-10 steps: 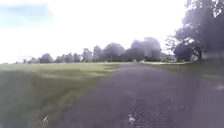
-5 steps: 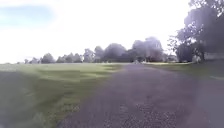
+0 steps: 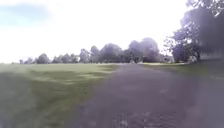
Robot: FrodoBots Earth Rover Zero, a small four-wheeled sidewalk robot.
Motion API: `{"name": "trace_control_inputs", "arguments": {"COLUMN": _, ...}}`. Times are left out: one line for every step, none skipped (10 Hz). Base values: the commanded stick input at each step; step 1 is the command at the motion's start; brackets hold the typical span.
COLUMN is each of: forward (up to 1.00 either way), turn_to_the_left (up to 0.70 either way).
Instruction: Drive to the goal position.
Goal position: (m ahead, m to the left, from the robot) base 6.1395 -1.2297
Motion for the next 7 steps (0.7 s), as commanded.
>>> {"name": "trace_control_inputs", "arguments": {"forward": 0.70, "turn_to_the_left": -0.23}}
{"name": "trace_control_inputs", "arguments": {"forward": 0.70, "turn_to_the_left": -0.13}}
{"name": "trace_control_inputs", "arguments": {"forward": 0.70, "turn_to_the_left": -0.06}}
{"name": "trace_control_inputs", "arguments": {"forward": 0.70, "turn_to_the_left": 0.00}}
{"name": "trace_control_inputs", "arguments": {"forward": 0.70, "turn_to_the_left": -0.01}}
{"name": "trace_control_inputs", "arguments": {"forward": 0.70, "turn_to_the_left": -0.02}}
{"name": "trace_control_inputs", "arguments": {"forward": 0.70, "turn_to_the_left": -0.07}}
